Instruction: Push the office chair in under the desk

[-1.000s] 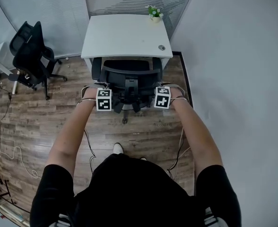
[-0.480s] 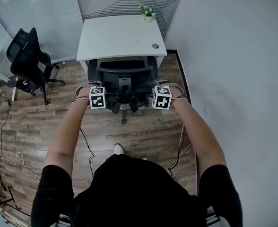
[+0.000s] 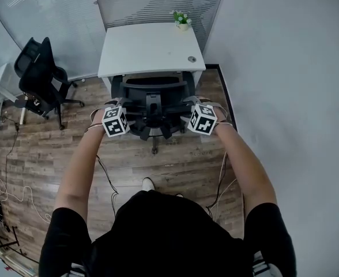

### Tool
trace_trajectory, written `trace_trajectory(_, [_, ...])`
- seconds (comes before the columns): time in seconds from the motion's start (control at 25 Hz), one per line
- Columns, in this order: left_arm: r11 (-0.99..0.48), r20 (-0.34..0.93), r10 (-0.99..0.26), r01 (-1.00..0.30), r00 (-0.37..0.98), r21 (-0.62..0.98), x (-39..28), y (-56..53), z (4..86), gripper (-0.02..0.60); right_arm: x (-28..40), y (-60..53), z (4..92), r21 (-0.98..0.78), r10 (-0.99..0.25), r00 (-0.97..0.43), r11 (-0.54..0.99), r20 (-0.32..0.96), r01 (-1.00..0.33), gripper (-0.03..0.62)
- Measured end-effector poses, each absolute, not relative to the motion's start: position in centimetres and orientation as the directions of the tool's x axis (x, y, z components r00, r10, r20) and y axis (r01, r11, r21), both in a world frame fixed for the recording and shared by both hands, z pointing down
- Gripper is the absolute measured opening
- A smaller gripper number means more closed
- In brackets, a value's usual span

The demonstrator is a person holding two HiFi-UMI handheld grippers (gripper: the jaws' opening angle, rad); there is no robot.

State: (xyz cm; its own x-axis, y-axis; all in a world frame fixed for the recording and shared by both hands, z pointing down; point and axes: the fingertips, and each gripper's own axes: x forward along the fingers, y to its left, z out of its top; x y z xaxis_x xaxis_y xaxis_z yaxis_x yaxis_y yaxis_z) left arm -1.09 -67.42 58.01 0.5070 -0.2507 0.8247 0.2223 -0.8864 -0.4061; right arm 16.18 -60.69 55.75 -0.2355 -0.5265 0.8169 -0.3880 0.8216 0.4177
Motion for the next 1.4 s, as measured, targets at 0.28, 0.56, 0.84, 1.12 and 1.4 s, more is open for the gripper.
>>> trace_trajectory(0.28, [-0.902, 0.67, -0.303, 0.023, 0.678, -0.431, -0.1, -64.7, 53.1, 0.305, 14.8, -58.4, 51.7, 0.393, -0.634, -0.357, 0.736, 0.686, -0.551, 0.216])
trace_trajectory(0.56, [-0.927, 0.477, -0.327, -0.178, 0.816, -0.331, 1.2, -60.3, 49.5, 0.301, 13.4, -55.0, 48.9, 0.263, -0.715, -0.479, 0.66, 0.509, -0.704, 0.215])
trace_trajectory(0.84, [-0.926, 0.216, -0.373, -0.348, 0.902, -0.144, 0.9, -56.2, 44.5, 0.271, 10.9, -51.0, 44.1, 0.141, -0.777, -0.567, 0.615, 0.273, -0.776, 0.215])
trace_trajectory(1.12, [-0.916, 0.087, -0.4, -0.398, 0.912, -0.047, 0.2, -52.6, 42.0, 0.252, 9.8, -47.6, 40.8, 0.101, -0.815, -0.567, 0.578, 0.117, -0.81, 0.213])
trace_trajectory(1.4, [-0.899, 0.052, -0.437, -0.434, 0.898, -0.06, -0.7, -49.9, 41.9, 0.138, 9.1, -45.0, 39.7, 0.074, -0.828, -0.559, 0.561, 0.052, -0.824, 0.169])
